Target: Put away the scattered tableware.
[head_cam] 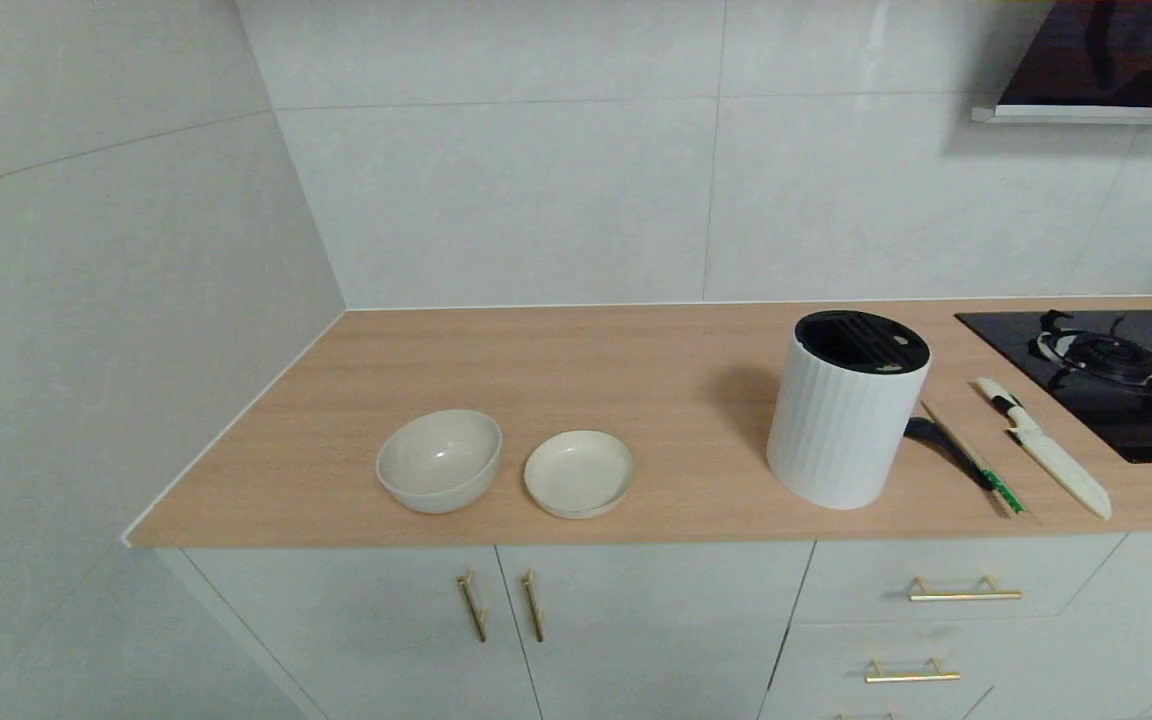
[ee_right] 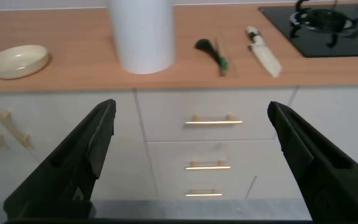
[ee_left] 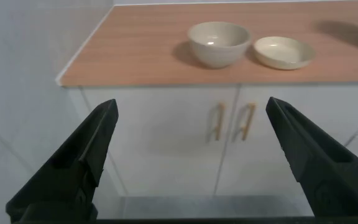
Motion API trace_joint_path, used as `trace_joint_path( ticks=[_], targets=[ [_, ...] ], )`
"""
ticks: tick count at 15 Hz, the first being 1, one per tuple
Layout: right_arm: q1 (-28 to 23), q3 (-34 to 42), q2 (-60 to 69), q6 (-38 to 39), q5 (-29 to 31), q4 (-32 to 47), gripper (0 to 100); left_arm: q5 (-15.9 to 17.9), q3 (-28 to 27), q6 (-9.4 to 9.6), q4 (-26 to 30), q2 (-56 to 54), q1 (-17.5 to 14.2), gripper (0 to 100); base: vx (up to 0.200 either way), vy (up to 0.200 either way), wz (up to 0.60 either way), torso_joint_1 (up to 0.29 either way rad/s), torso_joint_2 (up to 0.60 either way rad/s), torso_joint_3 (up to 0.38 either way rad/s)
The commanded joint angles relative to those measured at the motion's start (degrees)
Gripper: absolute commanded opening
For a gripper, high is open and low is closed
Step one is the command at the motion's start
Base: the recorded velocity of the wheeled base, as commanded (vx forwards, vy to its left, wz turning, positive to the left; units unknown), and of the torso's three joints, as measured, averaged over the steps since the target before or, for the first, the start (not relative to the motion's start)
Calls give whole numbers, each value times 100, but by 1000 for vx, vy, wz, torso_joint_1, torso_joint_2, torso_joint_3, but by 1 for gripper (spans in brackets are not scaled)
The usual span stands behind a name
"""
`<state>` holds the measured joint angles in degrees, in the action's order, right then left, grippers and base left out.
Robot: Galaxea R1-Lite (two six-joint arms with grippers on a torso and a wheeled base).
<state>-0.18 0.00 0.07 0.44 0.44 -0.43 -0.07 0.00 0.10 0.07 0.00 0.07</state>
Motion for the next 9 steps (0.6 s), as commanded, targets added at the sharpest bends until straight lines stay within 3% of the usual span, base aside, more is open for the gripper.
trace_joint_path(
  ticks=[1, 9],
  targets=[
    [1, 0, -7, 0, 0, -1, 100, -1, 0, -1, 1, 9, 1, 100, 0, 200, 0, 7, 2, 2],
    [1, 0, -7, 0, 0, -1, 100, -1, 0, -1, 1, 9, 1, 100, 0, 200, 0, 4, 2, 2]
  ],
)
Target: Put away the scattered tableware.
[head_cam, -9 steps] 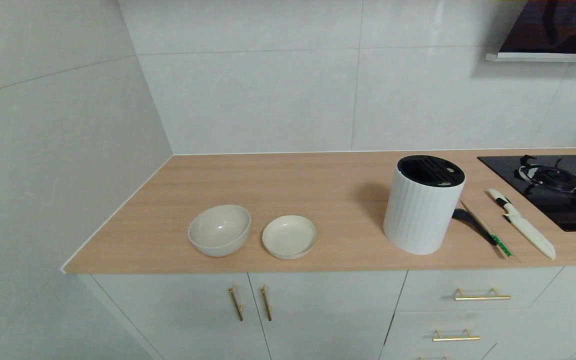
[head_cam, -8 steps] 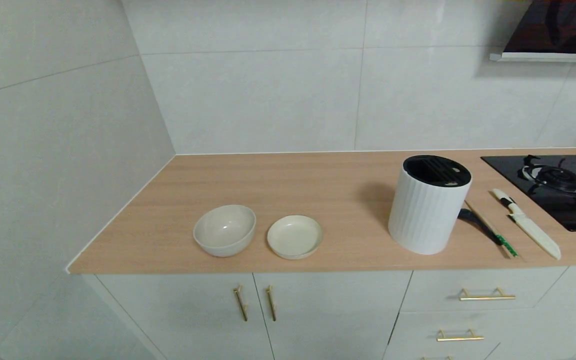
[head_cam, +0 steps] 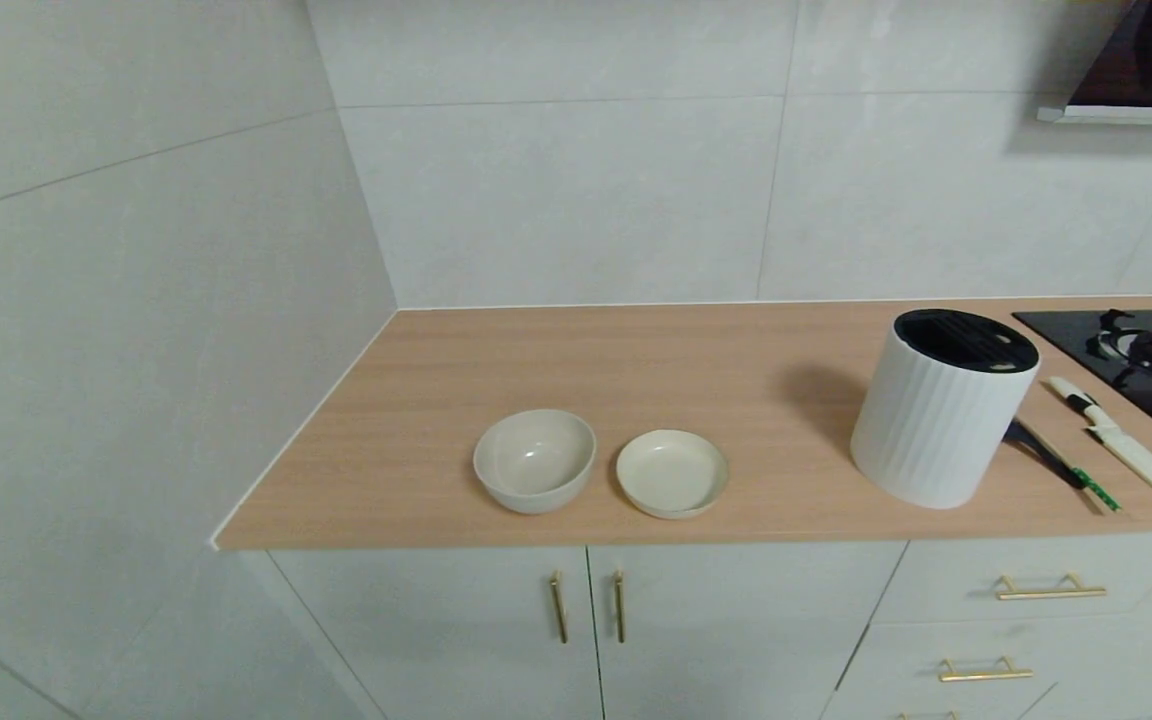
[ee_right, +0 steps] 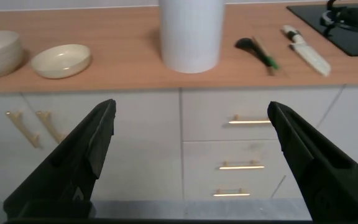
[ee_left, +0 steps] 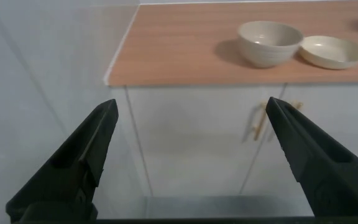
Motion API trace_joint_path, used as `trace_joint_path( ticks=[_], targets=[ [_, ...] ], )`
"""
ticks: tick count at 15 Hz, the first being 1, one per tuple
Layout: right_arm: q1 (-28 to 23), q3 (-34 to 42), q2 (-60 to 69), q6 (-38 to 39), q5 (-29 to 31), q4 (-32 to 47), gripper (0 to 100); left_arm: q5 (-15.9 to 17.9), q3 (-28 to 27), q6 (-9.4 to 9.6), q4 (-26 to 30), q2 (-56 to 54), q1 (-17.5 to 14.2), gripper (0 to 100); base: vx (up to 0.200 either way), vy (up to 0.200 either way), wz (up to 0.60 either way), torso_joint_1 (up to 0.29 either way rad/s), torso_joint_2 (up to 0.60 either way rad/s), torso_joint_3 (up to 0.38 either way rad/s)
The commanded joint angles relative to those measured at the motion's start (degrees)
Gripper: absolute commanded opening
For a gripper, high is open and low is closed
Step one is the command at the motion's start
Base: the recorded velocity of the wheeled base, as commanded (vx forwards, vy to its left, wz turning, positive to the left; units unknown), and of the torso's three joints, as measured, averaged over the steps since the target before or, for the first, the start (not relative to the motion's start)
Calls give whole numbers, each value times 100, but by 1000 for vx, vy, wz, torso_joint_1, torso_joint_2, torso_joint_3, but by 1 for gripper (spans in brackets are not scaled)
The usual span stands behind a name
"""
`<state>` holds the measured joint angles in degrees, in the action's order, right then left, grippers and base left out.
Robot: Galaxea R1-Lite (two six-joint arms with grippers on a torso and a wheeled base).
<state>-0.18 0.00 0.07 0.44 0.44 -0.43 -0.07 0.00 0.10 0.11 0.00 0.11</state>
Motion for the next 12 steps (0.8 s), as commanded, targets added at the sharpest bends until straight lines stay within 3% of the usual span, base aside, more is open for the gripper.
trace_joint_path(
  ticks=[1, 12],
  targets=[
    [1, 0, -7, 0, 0, -1, 100, -1, 0, -1, -2, 9, -2, 100, 0, 200, 0, 7, 2, -2],
    [1, 0, -7, 0, 0, -1, 100, -1, 0, -1, -2, 9, -2, 100, 0, 0, 0, 0, 0, 0]
  ],
)
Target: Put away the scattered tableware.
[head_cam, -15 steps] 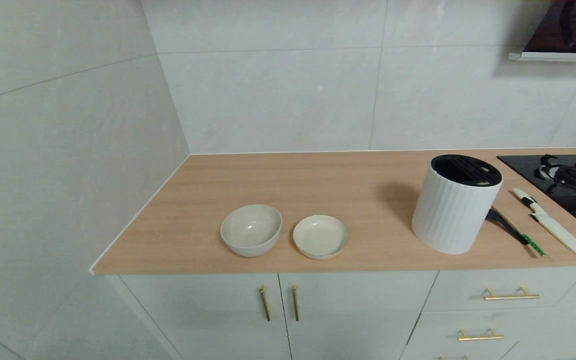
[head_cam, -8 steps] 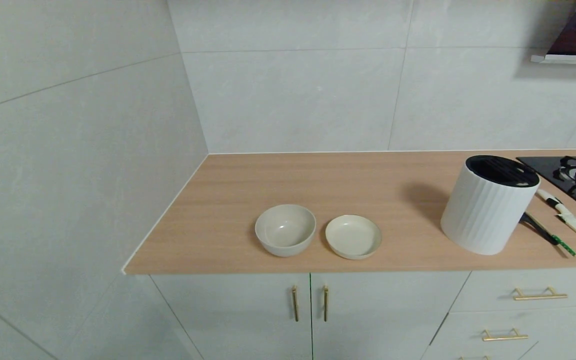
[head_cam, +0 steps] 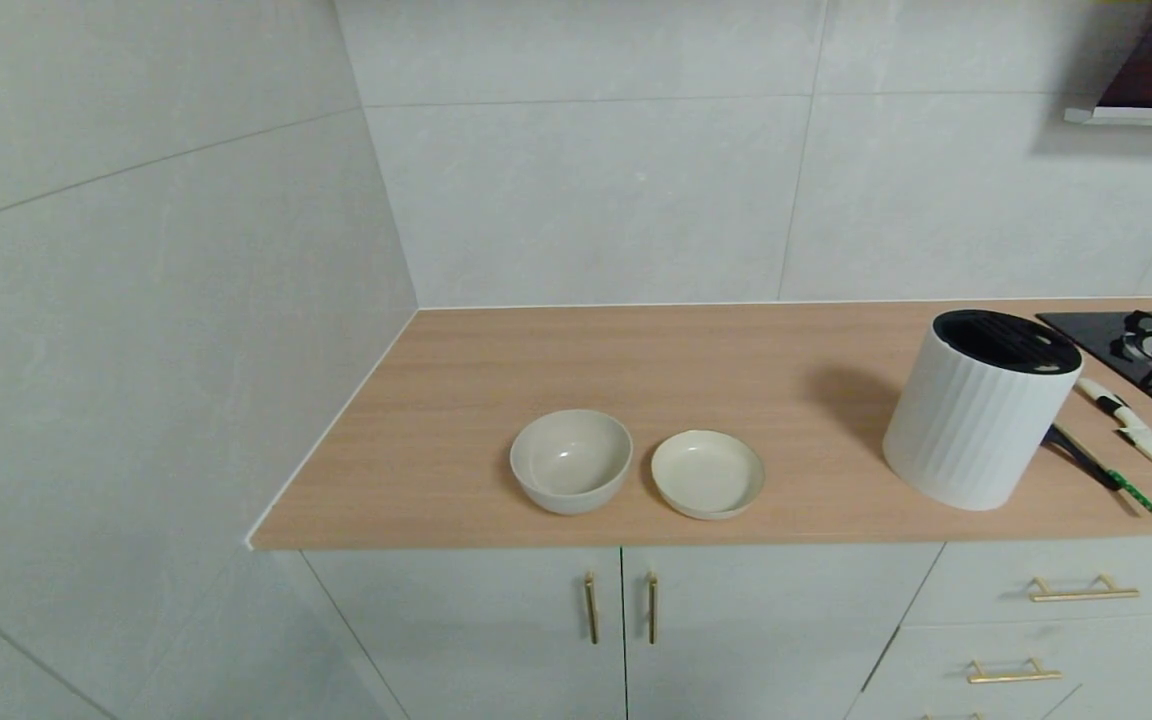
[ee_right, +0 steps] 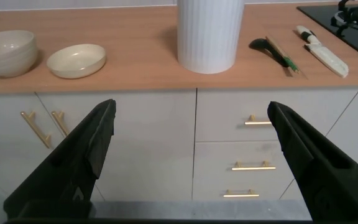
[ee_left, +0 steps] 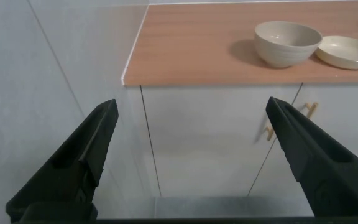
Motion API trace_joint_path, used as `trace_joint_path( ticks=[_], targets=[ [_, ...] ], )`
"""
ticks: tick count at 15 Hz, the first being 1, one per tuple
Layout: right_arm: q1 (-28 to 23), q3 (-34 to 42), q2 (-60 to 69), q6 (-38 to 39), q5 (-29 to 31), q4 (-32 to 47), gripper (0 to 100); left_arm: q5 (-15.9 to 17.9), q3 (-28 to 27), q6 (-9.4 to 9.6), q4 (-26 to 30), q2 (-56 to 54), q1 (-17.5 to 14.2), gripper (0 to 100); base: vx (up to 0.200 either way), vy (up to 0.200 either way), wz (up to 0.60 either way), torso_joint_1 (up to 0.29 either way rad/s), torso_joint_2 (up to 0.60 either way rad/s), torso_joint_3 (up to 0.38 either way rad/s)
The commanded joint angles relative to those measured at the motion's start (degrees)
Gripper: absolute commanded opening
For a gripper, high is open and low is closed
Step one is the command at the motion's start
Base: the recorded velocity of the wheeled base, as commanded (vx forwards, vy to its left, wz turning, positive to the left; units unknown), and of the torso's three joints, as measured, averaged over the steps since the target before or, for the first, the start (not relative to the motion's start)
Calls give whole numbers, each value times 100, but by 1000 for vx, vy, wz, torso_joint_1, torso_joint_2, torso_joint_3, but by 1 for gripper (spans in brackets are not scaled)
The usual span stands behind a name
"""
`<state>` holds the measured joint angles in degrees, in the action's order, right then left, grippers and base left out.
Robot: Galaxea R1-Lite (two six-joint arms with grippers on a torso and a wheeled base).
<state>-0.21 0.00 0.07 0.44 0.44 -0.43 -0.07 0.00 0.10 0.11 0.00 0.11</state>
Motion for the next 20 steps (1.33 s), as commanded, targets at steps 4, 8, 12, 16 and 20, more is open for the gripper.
trace_joint_path(
  ticks=[4, 8, 12, 16, 20],
  targets=[
    [3, 0, -7, 0, 0, -1, 100, -1, 0, -1, -2, 9, -2, 100, 0, 0, 0, -20, 41, 24],
    [3, 0, -7, 0, 0, -1, 100, -1, 0, -1, -2, 9, -2, 100, 0, 0, 0, -188, 419, 222],
    [3, 0, -7, 0, 0, -1, 100, -1, 0, -1, -2, 9, -2, 100, 0, 0, 0, -255, 548, 297],
    [3, 0, -7, 0, 0, -1, 100, -1, 0, -1, -2, 9, -2, 100, 0, 0, 0, -239, 537, 292],
    [3, 0, -7, 0, 0, -1, 100, -1, 0, -1, -2, 9, -2, 100, 0, 0, 0, -216, 515, 292]
  ],
)
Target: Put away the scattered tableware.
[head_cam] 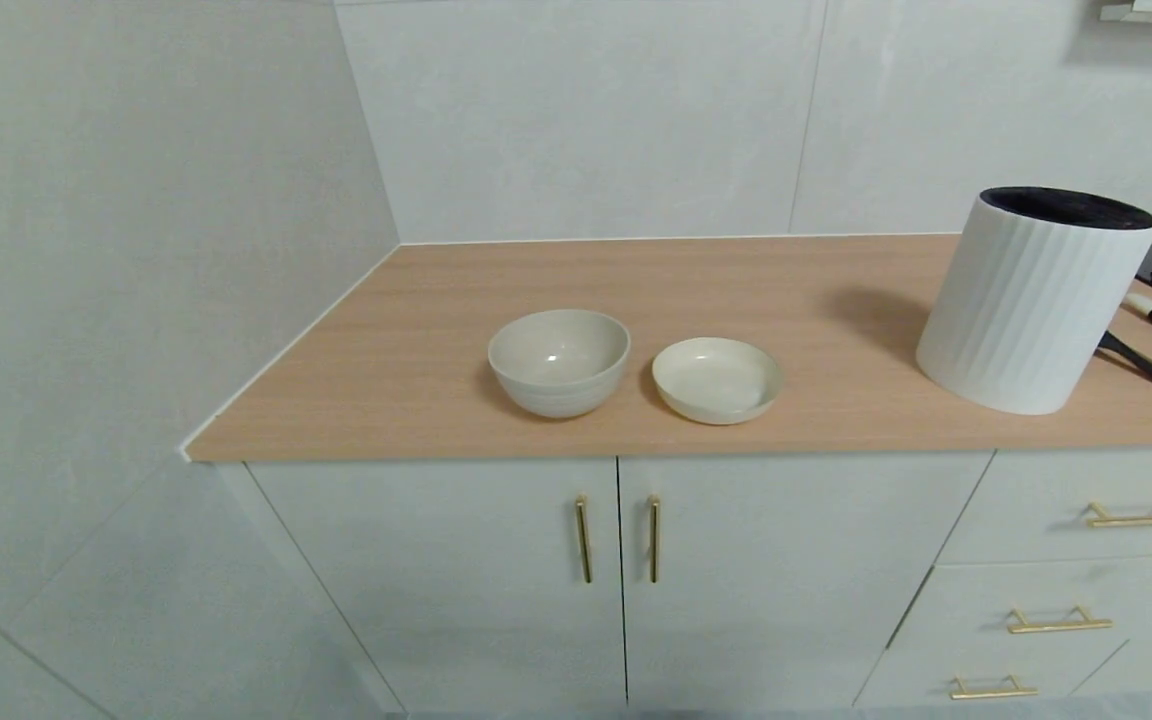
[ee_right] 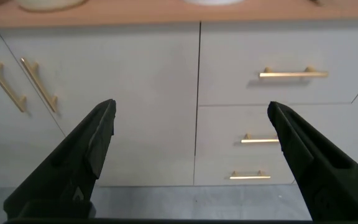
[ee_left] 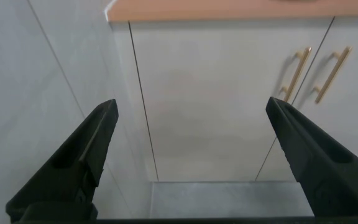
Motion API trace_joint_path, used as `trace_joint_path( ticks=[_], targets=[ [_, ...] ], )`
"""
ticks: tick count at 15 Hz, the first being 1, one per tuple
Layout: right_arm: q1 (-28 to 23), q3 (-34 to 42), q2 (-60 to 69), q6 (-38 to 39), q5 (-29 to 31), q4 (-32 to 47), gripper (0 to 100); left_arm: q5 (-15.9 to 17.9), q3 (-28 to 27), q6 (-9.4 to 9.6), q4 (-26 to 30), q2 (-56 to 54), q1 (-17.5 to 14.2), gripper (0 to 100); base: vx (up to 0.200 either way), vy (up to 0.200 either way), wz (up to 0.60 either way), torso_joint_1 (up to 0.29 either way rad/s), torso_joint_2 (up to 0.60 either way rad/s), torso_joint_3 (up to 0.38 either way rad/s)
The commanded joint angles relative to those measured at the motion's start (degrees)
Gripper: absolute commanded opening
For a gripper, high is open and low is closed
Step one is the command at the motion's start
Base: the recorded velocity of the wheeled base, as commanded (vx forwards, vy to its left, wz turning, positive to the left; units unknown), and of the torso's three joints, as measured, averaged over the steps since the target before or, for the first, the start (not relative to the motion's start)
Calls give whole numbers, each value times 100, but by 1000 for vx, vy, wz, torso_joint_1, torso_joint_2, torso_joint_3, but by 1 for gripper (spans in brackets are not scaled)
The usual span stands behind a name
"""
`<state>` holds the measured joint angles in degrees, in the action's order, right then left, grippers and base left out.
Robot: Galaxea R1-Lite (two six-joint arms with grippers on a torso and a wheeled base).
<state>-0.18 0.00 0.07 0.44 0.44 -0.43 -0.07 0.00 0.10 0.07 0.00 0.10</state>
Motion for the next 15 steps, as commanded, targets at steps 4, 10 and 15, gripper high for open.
trace_joint_path(
  ticks=[4, 10, 15],
  targets=[
    [1, 0, -7, 0, 0, -1, 100, -1, 0, -1, 1, 9, -1, 100, 0, 0, 0, -204, 492, 276],
    [1, 0, -7, 0, 0, -1, 100, -1, 0, -1, 1, 9, -1, 100, 0, 0, 0, -179, 472, 291],
    [1, 0, -7, 9, 0, -1, 100, -1, 0, -1, 1, 9, -1, 100, 0, 0, 0, -143, 450, 306]
  ],
)
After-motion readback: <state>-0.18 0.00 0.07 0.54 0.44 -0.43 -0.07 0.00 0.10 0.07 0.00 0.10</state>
